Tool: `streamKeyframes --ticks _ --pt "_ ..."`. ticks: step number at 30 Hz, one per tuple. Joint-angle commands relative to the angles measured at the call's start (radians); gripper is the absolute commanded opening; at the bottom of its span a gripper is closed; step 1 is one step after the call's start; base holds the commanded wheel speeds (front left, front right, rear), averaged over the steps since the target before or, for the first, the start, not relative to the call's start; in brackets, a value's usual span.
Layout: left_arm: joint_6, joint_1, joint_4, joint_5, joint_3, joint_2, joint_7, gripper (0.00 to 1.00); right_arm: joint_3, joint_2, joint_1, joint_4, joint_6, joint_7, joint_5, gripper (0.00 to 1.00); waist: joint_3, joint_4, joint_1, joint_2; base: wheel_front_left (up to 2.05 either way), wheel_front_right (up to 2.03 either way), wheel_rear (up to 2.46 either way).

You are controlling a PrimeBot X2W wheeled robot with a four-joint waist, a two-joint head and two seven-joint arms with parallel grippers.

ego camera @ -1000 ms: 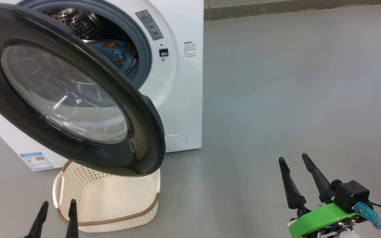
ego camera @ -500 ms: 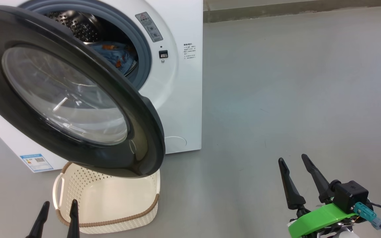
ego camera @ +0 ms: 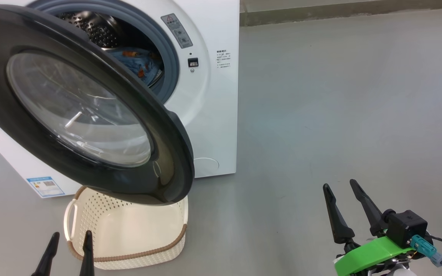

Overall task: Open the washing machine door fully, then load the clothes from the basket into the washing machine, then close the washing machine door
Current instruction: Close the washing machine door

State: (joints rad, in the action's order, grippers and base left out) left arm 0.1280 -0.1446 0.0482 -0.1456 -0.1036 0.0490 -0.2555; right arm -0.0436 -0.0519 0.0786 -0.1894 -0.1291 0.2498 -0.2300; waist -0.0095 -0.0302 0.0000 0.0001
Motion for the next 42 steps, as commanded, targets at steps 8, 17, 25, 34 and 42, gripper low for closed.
streamKeyframes --ticks 8,17,25,34,42 --pt "0.003 0.036 -0.034 0.007 -0.024 0.010 -0.006 1.00 -0.020 0.002 0.002 0.018 -0.002 0.012 -0.011 0.00 0.001 0.003 0.0000 -0.0001 0.00 0.00 0.00" --pt "0.003 0.043 -0.032 0.003 -0.029 0.009 -0.006 1.00 -0.017 0.002 0.033 0.209 -0.002 0.012 -0.055 0.00 0.009 0.007 0.0000 -0.0001 0.00 0.00 0.00" --pt "0.003 0.051 -0.021 -0.010 -0.019 0.006 -0.006 1.00 -0.124 -0.006 0.106 0.480 -0.002 0.012 -0.052 0.00 0.022 0.025 0.0000 -0.0001 0.00 0.00 0.00" --pt "0.003 0.072 -0.012 -0.024 -0.005 0.003 -0.006 1.00 -0.343 -0.056 0.206 0.537 -0.002 0.012 -0.069 0.00 0.046 0.075 0.0000 -0.0001 0.00 0.00 0.00" --pt "0.003 0.104 -0.013 -0.037 0.030 0.002 -0.006 1.00 -0.561 -0.092 0.303 0.418 -0.002 0.012 -0.106 0.00 0.084 0.161 0.0000 -0.0001 0.00 0.00 0.00"
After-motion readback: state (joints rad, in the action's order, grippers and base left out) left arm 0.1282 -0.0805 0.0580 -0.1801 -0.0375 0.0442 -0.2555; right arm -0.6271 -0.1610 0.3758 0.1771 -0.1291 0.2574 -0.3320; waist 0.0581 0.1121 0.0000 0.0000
